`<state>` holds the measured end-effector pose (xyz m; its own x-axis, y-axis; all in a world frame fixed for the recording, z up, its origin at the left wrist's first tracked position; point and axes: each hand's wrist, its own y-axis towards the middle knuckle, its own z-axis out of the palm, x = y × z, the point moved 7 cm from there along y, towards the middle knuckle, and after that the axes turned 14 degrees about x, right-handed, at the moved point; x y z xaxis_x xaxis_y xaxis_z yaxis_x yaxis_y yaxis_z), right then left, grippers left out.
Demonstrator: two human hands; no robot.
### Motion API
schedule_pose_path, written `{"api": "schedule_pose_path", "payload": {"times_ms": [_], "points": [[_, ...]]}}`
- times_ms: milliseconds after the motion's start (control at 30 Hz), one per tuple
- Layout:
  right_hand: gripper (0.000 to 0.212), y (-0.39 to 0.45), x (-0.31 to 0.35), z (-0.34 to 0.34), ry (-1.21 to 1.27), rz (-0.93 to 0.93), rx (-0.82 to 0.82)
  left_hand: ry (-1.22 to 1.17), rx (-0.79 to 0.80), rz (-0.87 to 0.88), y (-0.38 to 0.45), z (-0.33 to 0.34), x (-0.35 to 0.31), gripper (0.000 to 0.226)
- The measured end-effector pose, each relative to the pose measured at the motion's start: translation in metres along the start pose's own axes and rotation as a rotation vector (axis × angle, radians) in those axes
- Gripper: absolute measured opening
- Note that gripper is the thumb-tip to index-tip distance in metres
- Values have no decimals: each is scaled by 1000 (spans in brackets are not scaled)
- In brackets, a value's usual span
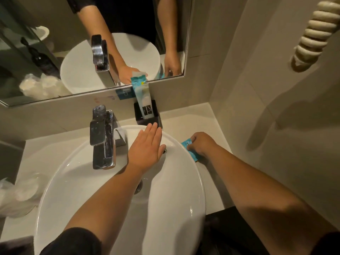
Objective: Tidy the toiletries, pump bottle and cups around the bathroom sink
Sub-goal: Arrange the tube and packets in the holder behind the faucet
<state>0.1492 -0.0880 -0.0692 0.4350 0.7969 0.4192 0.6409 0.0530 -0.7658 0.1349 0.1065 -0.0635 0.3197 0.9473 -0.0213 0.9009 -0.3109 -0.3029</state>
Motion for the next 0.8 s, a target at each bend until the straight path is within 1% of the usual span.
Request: {"api": "schedule_pose_path", "payload": {"times_ms": [100, 167, 233, 333, 467, 600, 733, 800], "points": [[45, -1, -3, 0, 28, 17, 42, 10, -9, -7, 0, 0, 0, 69], [48, 1, -6, 1, 67, 28, 100, 9, -13, -7, 0, -1, 0, 68], [41, 3, -10, 4, 154, 34, 166, 9, -17, -7, 0, -1, 0, 68], [32, 5, -15, 2, 262, 32, 167, 12, -20, -7, -1, -2, -1, 68], [27, 4, -17, 0, 254, 13, 140, 18, -27, -12, -1, -3, -1, 68], [25, 5, -19, 0, 240, -14, 170, 11, -28, -5, 0, -2, -1, 66], [26, 3, -23, 0, 265, 0, 198, 11, -30, 4, 1, -1, 0, 64], [22, 3, -24, 0, 269, -7, 209, 12, -34, 5, 1, -1, 0, 63]]}}
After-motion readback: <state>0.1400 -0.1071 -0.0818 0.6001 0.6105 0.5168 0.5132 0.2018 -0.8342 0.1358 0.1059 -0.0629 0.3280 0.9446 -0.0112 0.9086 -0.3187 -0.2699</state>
